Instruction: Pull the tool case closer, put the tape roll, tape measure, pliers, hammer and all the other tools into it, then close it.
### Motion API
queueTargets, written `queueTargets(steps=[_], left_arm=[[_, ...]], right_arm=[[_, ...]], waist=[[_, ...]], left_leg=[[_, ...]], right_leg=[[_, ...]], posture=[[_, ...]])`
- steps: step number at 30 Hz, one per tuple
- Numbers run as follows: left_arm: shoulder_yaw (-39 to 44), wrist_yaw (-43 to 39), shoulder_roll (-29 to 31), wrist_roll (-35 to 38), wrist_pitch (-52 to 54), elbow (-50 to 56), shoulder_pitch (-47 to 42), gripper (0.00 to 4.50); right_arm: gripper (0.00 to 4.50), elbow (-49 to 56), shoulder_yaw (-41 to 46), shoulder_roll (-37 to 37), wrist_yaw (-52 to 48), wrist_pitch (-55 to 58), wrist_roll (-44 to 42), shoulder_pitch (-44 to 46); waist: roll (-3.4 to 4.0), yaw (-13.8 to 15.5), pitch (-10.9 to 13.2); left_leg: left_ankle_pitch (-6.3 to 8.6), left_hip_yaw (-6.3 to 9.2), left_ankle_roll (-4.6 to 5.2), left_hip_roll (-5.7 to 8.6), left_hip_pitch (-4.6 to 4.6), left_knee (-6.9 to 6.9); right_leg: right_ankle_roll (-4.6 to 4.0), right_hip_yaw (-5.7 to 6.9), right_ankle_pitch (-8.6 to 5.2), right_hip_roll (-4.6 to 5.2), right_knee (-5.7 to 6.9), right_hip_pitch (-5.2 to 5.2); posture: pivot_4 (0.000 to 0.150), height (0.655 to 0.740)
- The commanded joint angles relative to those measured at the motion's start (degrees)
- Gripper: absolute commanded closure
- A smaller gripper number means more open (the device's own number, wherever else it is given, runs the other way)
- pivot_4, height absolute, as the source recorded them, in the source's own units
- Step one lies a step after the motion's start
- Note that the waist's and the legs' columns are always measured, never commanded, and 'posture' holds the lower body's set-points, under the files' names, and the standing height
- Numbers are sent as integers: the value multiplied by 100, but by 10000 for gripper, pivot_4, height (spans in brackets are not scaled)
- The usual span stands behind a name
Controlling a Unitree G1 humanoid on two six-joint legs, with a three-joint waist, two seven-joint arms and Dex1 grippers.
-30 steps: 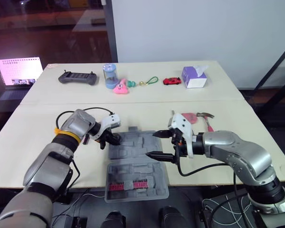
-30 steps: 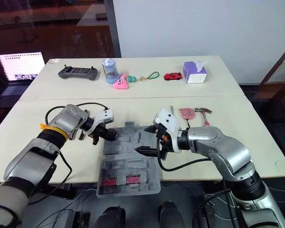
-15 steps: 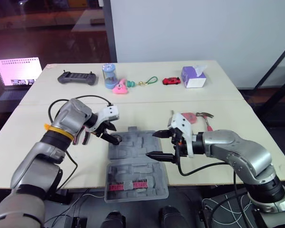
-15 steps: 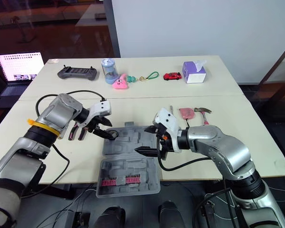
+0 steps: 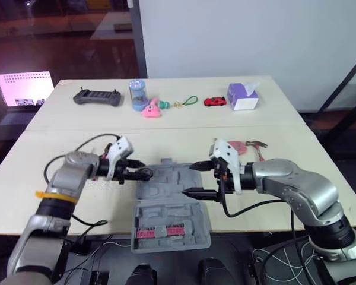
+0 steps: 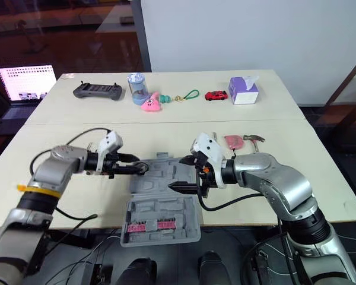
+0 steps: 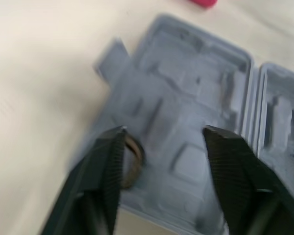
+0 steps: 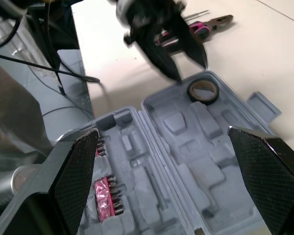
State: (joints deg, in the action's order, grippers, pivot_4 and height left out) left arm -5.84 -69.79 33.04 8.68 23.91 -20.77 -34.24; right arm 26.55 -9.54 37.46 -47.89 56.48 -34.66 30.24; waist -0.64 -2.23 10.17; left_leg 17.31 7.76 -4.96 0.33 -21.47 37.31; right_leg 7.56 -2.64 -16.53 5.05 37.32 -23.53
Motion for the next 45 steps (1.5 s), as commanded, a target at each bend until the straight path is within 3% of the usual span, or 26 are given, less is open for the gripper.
queueTargets(steps=[1, 3, 6, 21, 30, 33, 37, 40, 44, 45], left_arm=[[179, 255, -39, 50, -389, -189, -143, 18295], [165, 269, -70, 97, -493, -311, -157, 18295], [158, 366, -157, 91, -662, -528, -229, 27340], [-312, 569, -482, -612, -1788, -2312, -560, 27340], [-372, 588, -592, -702, -1936, -2426, -607, 27340], [-11, 526, -624, -271, -1664, -2144, -657, 27340], [638, 622, -495, 373, -1206, -1349, -438, 27340], [947, 764, -212, 554, -1046, -576, 73, 19398], [1538, 928, 286, 809, -964, 333, 1064, 290], [1677, 972, 386, 868, -941, 527, 1288, 290]], right_arm=[[0, 37, 47, 53, -75, -48, -52, 145], [0, 36, 49, 58, -83, -45, -51, 149], [0, 45, 46, 64, -79, -44, -51, 136], [0, 36, 69, 51, -11, -94, -3, 40], [0, -77, 50, 58, -36, -244, 116, -18], [0, -428, 275, -84, 89, -585, 233, -28], [0, -1125, 671, 321, -245, -1266, 480, -404], [0, -1796, 1180, 390, -363, -1870, 507, -659], [0, -2564, 1717, 766, -659, -2706, 761, -1103], [0, -2673, 1829, 824, -704, -2825, 773, -1187]], waist=[[0, -7, -1], [0, -21, -1], [0, -30, -1], [1, -33, -2], [3, -22, -6], [3, -25, -6], [0, -26, -4], [2, -59, -5], [5, -125, -6], [6, -136, -6]], left_leg=[[0, -1, 0, 0, 2, 2], [0, 0, 0, 0, 4, 2], [0, 0, -1, 0, 4, 1], [-1, 0, -2, 1, 5, 1], [0, 0, 1, 2, 9, 3], [1, 0, 1, 2, 9, 4], [5, 0, 8, 2, 5, 4], [-1, -1, -2, 2, 6, 2], [-1, -9, -2, 1, 16, -6], [3, -9, 6, 1, 15, -8]], right_leg=[[0, 0, 0, 0, 0, 3], [0, 0, 0, 0, 1, 3], [0, 0, 0, -1, 2, 2], [0, 0, 0, -1, 4, 1], [0, 0, 0, 0, 6, 8], [0, 0, 0, 0, 5, 8], [0, 0, 0, 0, 4, 6], [0, 0, 0, 0, 0, 6], [0, -9, 0, 0, 6, 4], [0, -10, 0, -1, 5, 1]], posture=[[1500, 7400], [1500, 7400], [1500, 7400], [1500, 7400], [1500, 7400], [1500, 7400], [1500, 7400], [1500, 7400], [1500, 7400], [1500, 7400]])
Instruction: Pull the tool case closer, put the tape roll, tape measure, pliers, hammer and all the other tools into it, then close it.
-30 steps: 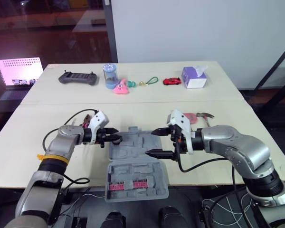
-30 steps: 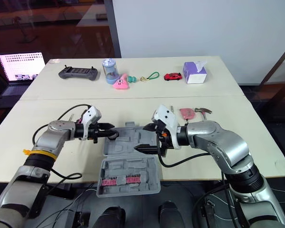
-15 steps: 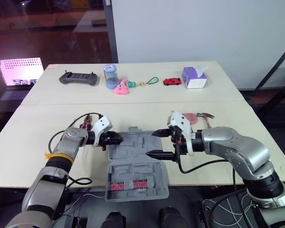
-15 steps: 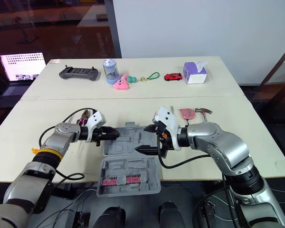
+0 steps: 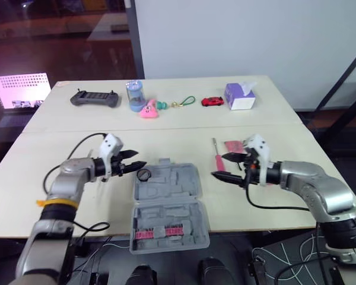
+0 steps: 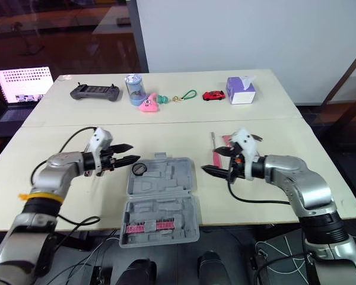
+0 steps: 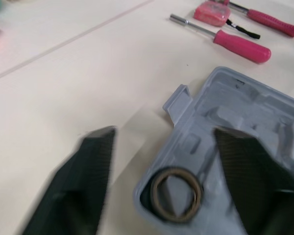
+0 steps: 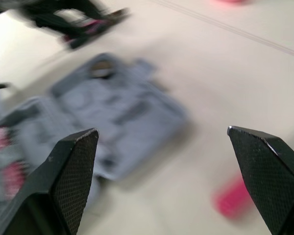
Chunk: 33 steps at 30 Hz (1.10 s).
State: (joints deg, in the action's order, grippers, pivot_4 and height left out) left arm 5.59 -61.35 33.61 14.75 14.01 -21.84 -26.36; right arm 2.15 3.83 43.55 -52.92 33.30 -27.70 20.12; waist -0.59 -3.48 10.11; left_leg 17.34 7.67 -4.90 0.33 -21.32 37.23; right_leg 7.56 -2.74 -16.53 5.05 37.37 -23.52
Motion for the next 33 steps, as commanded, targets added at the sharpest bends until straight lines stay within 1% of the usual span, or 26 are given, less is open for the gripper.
queueTargets(steps=[1, 4, 8, 11, 14, 18, 22, 26, 33], left_arm=[[805, 198, 450, 357, 47, 828, 839, 290], [1600, 367, 656, 594, -138, 1223, 1867, 290], [2358, 560, 508, 909, -405, 1433, 2816, 290], [2785, 719, 358, 1117, -539, 1230, 3253, 290], [3135, 939, 199, 1264, -674, 921, 3469, 290], [3169, 1074, 168, 1302, -705, 997, 3590, 290], [3048, 1118, 245, 1370, -593, 1124, 3455, 290], [2818, 966, 317, 1459, -319, 1343, 3385, 290], [2352, 674, 599, 1410, 37, 1850, 3233, 290]], right_arm=[[0, -351, 692, 276, -242, -642, 59, -327], [0, -612, 1171, 449, -344, -998, 86, -881], [0, -908, 1834, 487, -247, -1111, -31, -1403], [0, -1270, 2190, 541, -336, -1343, -11, -1663], [0, -1641, 2383, 547, -376, -1580, 42, -1782], [0, -1886, 2388, 522, -433, -1804, 89, -1791], [0, -1651, 2299, 456, -367, -1697, 10, -1674], [0, -1456, 2238, 383, -236, -1567, -53, -1434], [0, -326, 1865, 335, -151, -940, -233, -1428]], waist=[[1, -25, 0], [1, -19, 0], [2, 86, 1], [4, 133, 0], [3, 147, -1], [4, 116, -1], [6, 106, -2], [7, 96, -2], [8, 100, -3]], left_leg=[[4, 0, 7, 0, 0, -1], [9, 0, 16, -2, -1, -3], [12, -6, 22, -2, 4, -1], [12, -13, 21, -2, 11, 1], [12, -14, 22, -2, 13, 1], [13, -15, 22, -3, 18, 0], [13, -15, 22, -3, 20, 0], [12, -15, 22, -3, 21, -1], [12, -14, 22, -3, 22, -1]], right_leg=[[0, -1, 0, 0, 0, 0], [0, -1, 0, 1, -3, 0], [0, -3, 0, 4, -4, 9], [0, -6, 0, 5, -4, 17], [0, -6, 0, 4, -7, 21], [0, -6, 0, 3, -7, 24], [0, -6, 0, 3, -5, 25], [0, -6, 0, 3, -4, 26], [0, -6, 0, 2, -4, 26]], posture=[[1500, 7400], [1500, 7400], [1500, 7400], [1500, 7400], [1500, 7400], [1500, 7400], [1500, 7400], [1500, 7400], [1500, 7400]])
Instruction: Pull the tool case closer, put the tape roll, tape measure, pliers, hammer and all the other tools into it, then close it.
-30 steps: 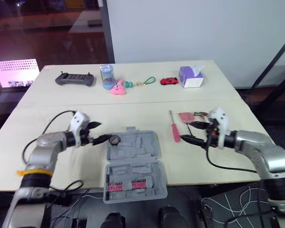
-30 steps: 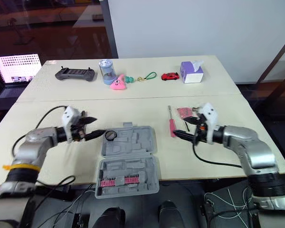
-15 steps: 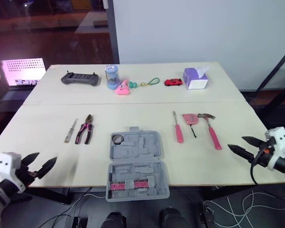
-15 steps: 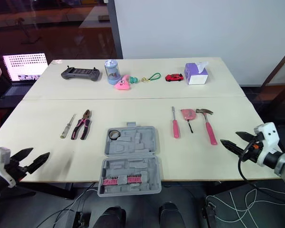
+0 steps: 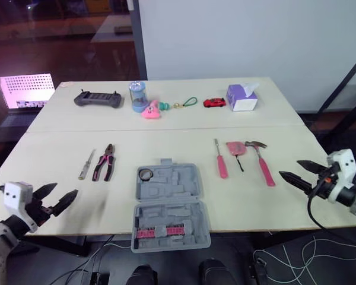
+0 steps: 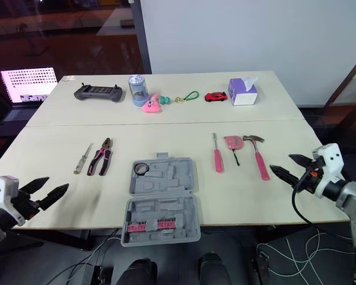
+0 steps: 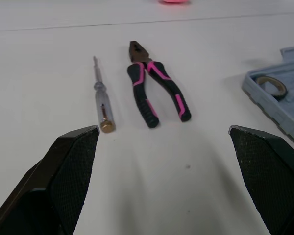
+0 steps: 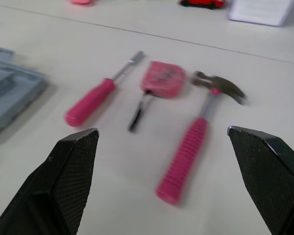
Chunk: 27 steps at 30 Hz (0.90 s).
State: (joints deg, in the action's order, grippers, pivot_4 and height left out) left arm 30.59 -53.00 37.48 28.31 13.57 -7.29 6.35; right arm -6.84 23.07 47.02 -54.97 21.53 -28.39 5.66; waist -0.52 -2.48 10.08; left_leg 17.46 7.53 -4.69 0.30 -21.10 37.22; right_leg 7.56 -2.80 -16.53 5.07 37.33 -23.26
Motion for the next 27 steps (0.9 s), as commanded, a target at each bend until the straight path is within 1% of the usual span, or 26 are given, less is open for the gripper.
queueTargets(steps=[1, 5, 7, 11, 13, 15, 17, 21, 25, 27], left_arm=[[-254, -234, 267, 78, 162, 526, -55, 290], [-834, -689, 552, 191, 501, 1235, -183, 290], [-1065, -779, 680, 212, 669, 1515, -321, 290], [-1599, -920, 889, 310, 1037, 2121, -766, 290], [-1855, -957, 967, 500, 1386, 2455, -1150, 290], [-2018, -932, 1004, 698, 1729, 2658, -1533, 290], [-2154, -899, 1029, 796, 1965, 2793, -1859, 290], [-2241, -724, 1020, 967, 2328, 2986, -2208, 290], [-2228, -494, 1009, 1042, 2550, 3181, -2346, 290], [-2198, -378, 1008, 1022, 2585, 3241, -2324, 290]], right_arm=[[0, 754, -125, -25, 93, 338, -187, 24], [0, 1537, -480, -187, 430, 719, -208, 90], [0, 1798, -696, -263, 686, 903, -105, 126], [0, 1960, -1068, -657, 1334, 1145, 85, 301], [0, 1949, -1437, -887, 1744, 1031, 527, 340], [0, 1835, -1620, -1145, 2127, 1120, 758, 419], [0, 1509, -1597, -1519, 2641, 1345, 850, 669], [0, 1007, -1655, -1879, 3135, 1392, 1100, 1066], [0, 271, -1750, -2109, 3533, 1169, 1461, 1563], [0, -102, -1793, -2180, 3577, 1016, 1580, 1801]], waist=[[0, 1, 0], [0, 14, 0], [0, 9, 0], [0, 7, 0], [-2, 9, 1], [-1, 7, 2], [-1, -6, 2], [6, -23, 2], [6, -21, 2], [6, -21, 3]], left_leg=[[0, 0, 0, 0, 0, 0], [0, 0, 0, 0, -2, 0], [0, 1, 0, 0, -3, 1], [0, 2, 0, 0, -3, 0], [0, 1, 0, 0, -3, 0], [0, 3, -1, 0, -6, 1], [0, 4, -1, 0, -9, 1], [-1, 0, -2, 0, -10, -3], [-2, 1, -2, 0, -11, -3], [-2, 0, -3, 0, -11, -3]], right_leg=[[0, 0, 0, 0, 0, 0], [0, 0, 0, 1, 0, 0], [0, 0, 0, 0, -1, 0], [0, 0, 0, 0, -1, -1], [0, 0, 0, 0, 0, -1], [0, 1, 0, -1, 0, -3], [0, 1, 0, -1, 1, -8], [-1, -5, 0, -3, 5, -18], [-1, -5, 0, -4, 5, -18], [-1, -5, 0, -4, 4, -18]], posture=[[1500, 7400], [1500, 7400], [1500, 7400], [1500, 7400], [1500, 7400], [1500, 7400], [1500, 7400], [1500, 7400], [1500, 7400], [1500, 7400]])
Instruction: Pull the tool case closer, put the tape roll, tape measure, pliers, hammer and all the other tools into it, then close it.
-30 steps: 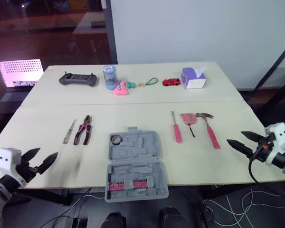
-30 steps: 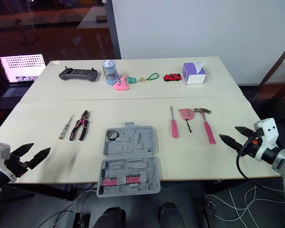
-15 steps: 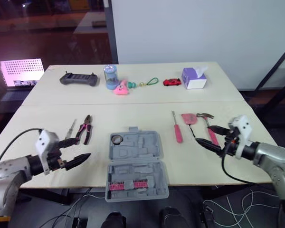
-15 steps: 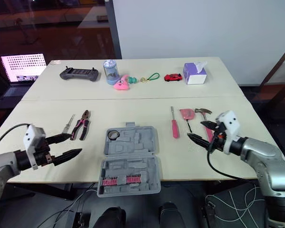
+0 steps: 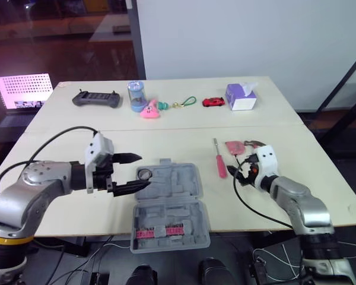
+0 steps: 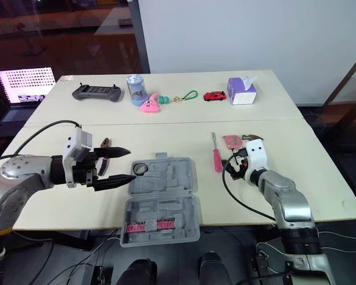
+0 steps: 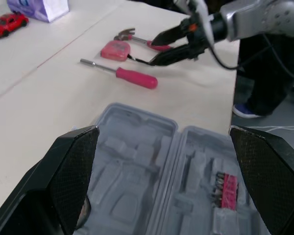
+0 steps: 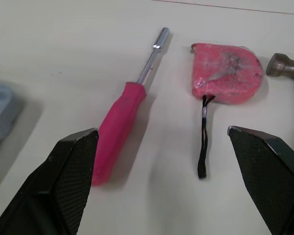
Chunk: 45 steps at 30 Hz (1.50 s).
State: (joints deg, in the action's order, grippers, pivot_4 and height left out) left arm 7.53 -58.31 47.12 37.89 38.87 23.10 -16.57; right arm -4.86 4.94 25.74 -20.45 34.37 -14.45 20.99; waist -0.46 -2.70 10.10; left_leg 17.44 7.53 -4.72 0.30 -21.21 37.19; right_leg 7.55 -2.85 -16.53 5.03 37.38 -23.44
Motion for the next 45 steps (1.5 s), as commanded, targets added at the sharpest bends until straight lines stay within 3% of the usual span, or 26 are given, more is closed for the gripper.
queueTargets(steps=[1, 12, 15, 22, 25, 30, 45], left_arm=[[120, 194, 44, 66, 69, 227, -14, 290], [398, 1089, -8, -210, 3, 792, 849, 290], [477, 1223, 11, -300, -22, 751, 898, 0], [470, 1350, -35, -258, -34, 856, 987, 0], [412, 1367, -55, -234, -36, 859, 949, 0], [170, 1163, -192, -114, -107, 790, 857, 0], [-857, 429, -653, -335, -441, 21, 217, 0]], right_arm=[[0, -405, 10, -73, 117, -328, 214, 324], [0, -2683, 221, -493, 514, -1064, 466, 1438], [8908, -3233, 242, -542, 456, -1414, 487, 1655], [44621, -3776, 280, -573, 259, -1759, 483, 1863], [44621, -3736, 291, -518, 224, -1732, 502, 1822], [44621, -2814, 295, -361, 98, -1210, 433, 1345], [44621, 1843, 307, -347, 91, 1386, -153, -1575]], waist=[[0, 1, 0], [1, -48, 0], [1, -62, 0], [1, -140, 0], [2, -137, 0], [2, -115, 0], [4, -54, -3]], left_leg=[[0, 0, -1, 0, 0, 0], [-7, 0, -13, 0, -1, -2], [-7, 0, -12, 0, -2, -1], [-11, 0, -19, 0, -1, -4], [-12, -1, -21, 0, -2, -4], [-12, 0, -21, 0, -5, -3], [-2, 4, -3, 0, -5, -2]], right_leg=[[0, 0, 0, 0, 0, 0], [0, -1, 0, 0, 0, -1], [0, -1, 0, 0, 0, 0], [0, -1, 0, 0, -1, -2], [0, -2, 0, 0, -1, -2], [0, -1, 0, 1, -2, -1], [0, 0, 0, -1, 0, -1]], posture=[[1500, 7400], [1500, 7400], [1500, 7400], [1500, 7400], [1500, 7400], [1500, 7400], [1500, 7400]])
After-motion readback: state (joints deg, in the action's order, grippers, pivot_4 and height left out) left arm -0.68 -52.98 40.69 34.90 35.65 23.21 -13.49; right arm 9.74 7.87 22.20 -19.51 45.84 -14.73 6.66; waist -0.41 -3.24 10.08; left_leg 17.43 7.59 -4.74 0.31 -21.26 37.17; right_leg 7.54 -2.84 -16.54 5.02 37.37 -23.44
